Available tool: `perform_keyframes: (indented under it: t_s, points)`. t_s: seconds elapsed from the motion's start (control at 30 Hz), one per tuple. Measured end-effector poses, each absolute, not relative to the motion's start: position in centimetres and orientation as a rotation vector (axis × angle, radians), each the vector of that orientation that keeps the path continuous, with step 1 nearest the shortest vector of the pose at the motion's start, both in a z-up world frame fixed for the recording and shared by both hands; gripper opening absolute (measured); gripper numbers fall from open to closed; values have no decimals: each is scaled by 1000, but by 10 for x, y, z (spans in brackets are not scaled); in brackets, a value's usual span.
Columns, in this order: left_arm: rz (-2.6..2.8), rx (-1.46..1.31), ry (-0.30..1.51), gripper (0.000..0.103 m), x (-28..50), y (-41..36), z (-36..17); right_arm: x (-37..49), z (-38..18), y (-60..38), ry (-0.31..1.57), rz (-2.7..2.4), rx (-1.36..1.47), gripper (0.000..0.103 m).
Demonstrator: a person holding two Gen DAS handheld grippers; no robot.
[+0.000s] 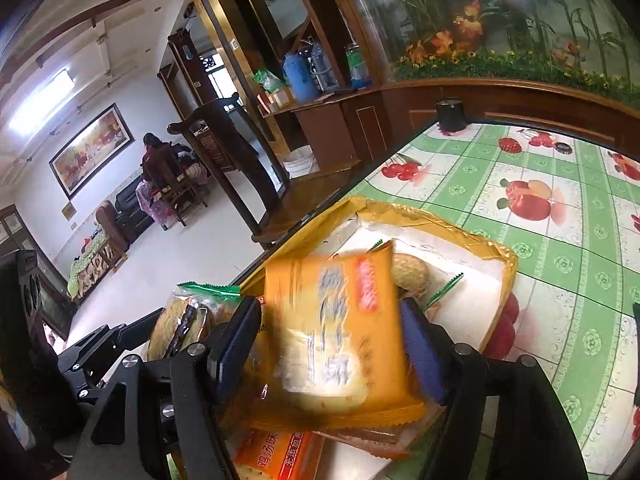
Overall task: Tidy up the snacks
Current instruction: 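Open both tools and move back over the table snacks, then grasp the dark green bag with left tool while right tool grasps WEIDAN cracker pack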
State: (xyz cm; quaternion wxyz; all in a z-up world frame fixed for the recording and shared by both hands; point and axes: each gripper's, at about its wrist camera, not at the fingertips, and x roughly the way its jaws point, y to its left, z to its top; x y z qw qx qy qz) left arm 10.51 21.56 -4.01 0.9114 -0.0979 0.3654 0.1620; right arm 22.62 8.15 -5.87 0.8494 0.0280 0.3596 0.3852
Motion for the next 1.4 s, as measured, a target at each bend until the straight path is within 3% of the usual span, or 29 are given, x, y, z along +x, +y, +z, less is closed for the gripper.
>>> perform_keyframes:
  t_s: [0.1,0.2,0.5,1.03,1.4]
  points:
    - [335,-208,730,86,100,215,-32,221,-51,71,731,810,81,84]
    - [353,-202,707,91,94,213,-20,215,-42,58,709,801,85,84]
    - [306,-177,690,91,93,180,-7,191,-29,-25,667,697,124,85]
    - [45,-5,758,91,134,29,-16,165,-50,-258,681,356,245,88]
    - [-27,85,810,91,186,-44,-31,192,-63,-301,703,290,251,88]
